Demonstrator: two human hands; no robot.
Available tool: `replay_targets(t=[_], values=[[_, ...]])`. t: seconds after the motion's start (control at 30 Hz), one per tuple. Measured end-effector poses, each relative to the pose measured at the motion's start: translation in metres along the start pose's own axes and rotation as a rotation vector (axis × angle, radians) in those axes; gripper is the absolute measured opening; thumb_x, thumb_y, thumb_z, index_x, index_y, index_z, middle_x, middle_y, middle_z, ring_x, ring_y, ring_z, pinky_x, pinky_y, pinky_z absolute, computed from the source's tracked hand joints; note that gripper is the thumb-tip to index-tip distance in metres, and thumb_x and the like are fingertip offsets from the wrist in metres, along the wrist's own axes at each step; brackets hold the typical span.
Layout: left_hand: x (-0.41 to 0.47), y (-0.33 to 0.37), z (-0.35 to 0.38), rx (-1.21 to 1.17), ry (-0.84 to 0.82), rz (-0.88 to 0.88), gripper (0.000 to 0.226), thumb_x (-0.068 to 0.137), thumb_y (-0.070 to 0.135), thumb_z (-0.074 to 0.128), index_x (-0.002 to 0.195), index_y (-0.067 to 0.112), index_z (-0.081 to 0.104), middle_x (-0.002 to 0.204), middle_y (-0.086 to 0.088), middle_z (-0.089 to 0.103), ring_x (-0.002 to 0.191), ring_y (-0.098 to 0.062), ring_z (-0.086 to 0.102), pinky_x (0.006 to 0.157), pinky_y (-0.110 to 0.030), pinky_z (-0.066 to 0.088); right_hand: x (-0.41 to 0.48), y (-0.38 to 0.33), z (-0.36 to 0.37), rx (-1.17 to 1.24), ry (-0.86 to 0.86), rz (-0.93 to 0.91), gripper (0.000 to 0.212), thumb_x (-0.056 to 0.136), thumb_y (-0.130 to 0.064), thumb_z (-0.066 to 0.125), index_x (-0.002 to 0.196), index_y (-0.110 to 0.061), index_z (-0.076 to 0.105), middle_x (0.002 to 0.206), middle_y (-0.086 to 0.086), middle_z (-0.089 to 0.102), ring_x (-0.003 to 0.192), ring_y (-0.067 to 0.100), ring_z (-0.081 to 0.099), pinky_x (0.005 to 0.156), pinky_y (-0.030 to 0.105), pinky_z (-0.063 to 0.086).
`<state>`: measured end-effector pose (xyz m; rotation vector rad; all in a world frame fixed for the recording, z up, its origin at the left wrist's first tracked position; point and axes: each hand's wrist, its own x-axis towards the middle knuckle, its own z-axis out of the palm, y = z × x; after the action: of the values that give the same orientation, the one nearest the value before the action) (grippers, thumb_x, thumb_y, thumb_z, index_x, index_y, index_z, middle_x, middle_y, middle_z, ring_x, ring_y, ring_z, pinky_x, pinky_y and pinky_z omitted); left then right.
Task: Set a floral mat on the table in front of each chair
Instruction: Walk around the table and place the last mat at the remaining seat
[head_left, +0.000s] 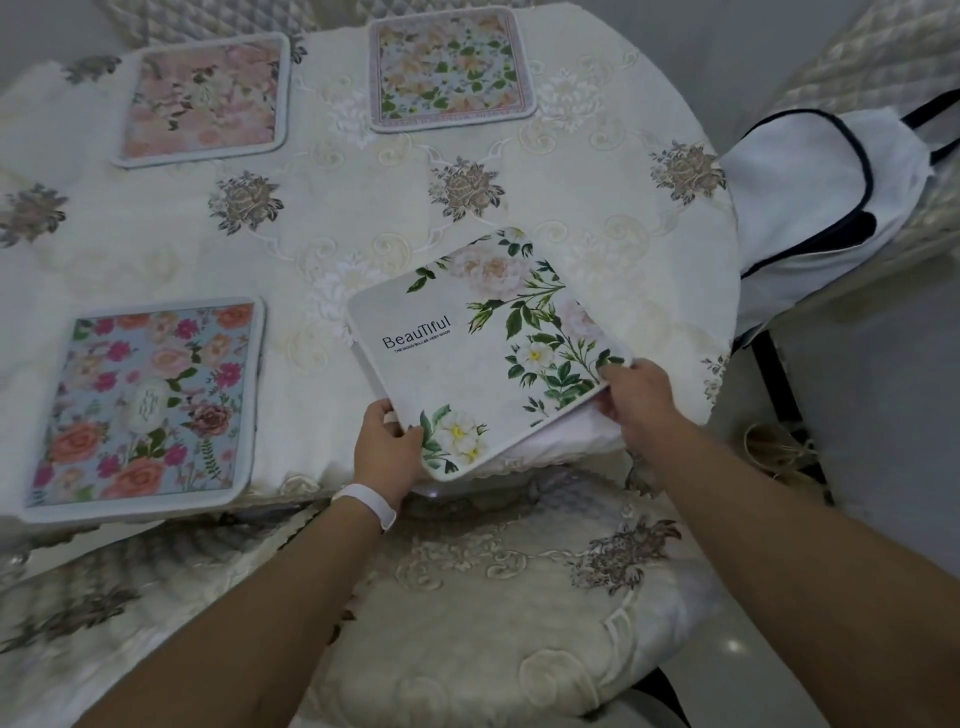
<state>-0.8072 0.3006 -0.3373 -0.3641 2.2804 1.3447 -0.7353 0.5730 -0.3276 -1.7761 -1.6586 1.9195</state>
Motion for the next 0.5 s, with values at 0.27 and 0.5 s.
replay_targets(t=[0.27,0.5], values=[[0.027,0.005,-0.023,0.163,0.005,0.076,0.034,0.089,0.015,0.062,0.122,0.016,0.054,0.109,-0.008,0.066,0.092,-0.024,0.064,0.079,-0.032,0.052,-0.013,0.024,-0.012,-0.442,-0.092,-0.169,0.015,0.087,-0.018,0.058,0.080,-0.008,0.049,0.079,0.014,0.057,0.062,0.022,0.064,0.061,0.038,0.051],[0.027,-0.003,-0.030,0.338,0.023,0.236,0.035,0.089,0.014,0.063,0.123,0.015,0.056,0.098,0.000,0.061,0.084,-0.015,0.058,0.074,-0.028,0.049,-0.026,0.036,-0.022,-0.839,-0.129,-0.292,0.028,0.085,-0.030,0.058,0.075,-0.013,0.039,0.071,0.004,0.045,0.061,0.019,0.041,0.055,0.032,0.031]])
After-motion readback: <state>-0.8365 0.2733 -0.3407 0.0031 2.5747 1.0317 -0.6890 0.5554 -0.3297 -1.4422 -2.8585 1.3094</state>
